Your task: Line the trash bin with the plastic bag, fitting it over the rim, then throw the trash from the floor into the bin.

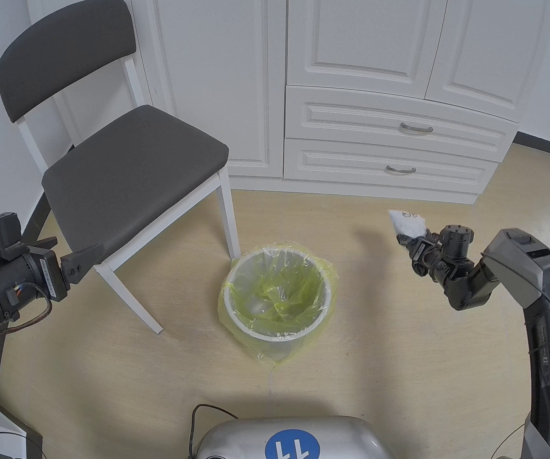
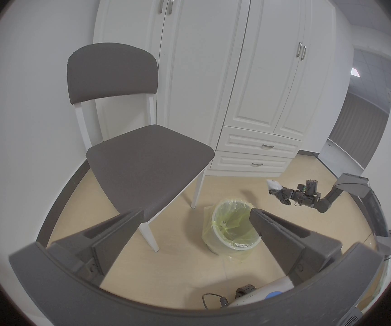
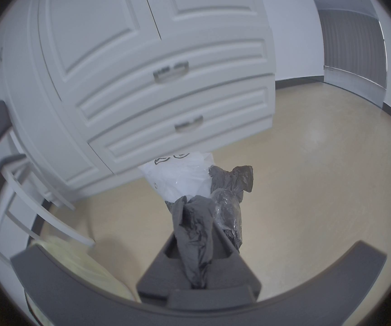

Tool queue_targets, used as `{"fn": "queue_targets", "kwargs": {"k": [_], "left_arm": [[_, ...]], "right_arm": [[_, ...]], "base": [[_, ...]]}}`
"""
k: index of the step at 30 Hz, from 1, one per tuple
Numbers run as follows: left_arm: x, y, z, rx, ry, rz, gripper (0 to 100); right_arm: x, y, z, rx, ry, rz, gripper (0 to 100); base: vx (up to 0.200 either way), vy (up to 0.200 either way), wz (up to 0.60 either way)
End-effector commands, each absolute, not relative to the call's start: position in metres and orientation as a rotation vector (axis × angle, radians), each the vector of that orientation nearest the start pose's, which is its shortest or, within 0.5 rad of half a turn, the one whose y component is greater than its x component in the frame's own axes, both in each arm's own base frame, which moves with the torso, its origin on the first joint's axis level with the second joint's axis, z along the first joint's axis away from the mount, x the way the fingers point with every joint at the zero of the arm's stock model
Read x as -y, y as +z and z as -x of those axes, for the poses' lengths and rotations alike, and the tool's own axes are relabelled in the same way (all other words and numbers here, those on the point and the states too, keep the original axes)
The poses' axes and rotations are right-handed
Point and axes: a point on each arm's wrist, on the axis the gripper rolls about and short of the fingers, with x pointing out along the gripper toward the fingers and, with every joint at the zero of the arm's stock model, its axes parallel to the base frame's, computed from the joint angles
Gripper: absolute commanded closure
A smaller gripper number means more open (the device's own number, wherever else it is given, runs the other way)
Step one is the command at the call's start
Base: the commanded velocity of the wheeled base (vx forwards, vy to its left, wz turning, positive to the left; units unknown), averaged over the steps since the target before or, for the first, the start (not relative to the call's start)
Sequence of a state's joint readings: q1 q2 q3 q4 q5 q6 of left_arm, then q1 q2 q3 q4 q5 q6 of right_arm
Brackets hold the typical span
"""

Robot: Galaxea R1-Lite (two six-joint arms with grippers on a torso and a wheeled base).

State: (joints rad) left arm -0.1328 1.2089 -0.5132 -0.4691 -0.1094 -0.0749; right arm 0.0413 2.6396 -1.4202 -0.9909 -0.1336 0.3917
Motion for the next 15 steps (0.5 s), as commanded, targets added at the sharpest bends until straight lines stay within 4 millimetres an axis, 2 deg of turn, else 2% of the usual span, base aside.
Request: {"fn": "queue_targets", "kwargs": {"k": [1,5,8,13,15], "left_arm": [[0.024,0.214,-0.161,-0.174,-0.242,0.074,0],[0.024,0.217,-0.158,-0.159,-0.242,0.075,0],[0.024,0.22,-0.155,-0.142,-0.243,0.073,0],[0.023,0.222,-0.152,-0.126,-0.244,0.073,0],[0.023,0.223,-0.15,-0.119,-0.246,0.074,0]], "right_arm": [[-0.034,0.078,-0.457,-0.014,-0.023,-0.397,100],[-0.05,0.105,-0.435,0.056,0.043,-0.402,100],[-0.072,0.128,-0.413,0.13,0.115,-0.405,100],[-0.092,0.147,-0.389,0.201,0.189,-0.415,100],[-0.104,0.159,-0.372,0.236,0.233,-0.409,100]], "base": [[0.0,0.0,0.0],[0.0,0.0,0.0],[0.0,0.0,0.0],[0.0,0.0,0.0],[0.0,0.0,0.0]]}}
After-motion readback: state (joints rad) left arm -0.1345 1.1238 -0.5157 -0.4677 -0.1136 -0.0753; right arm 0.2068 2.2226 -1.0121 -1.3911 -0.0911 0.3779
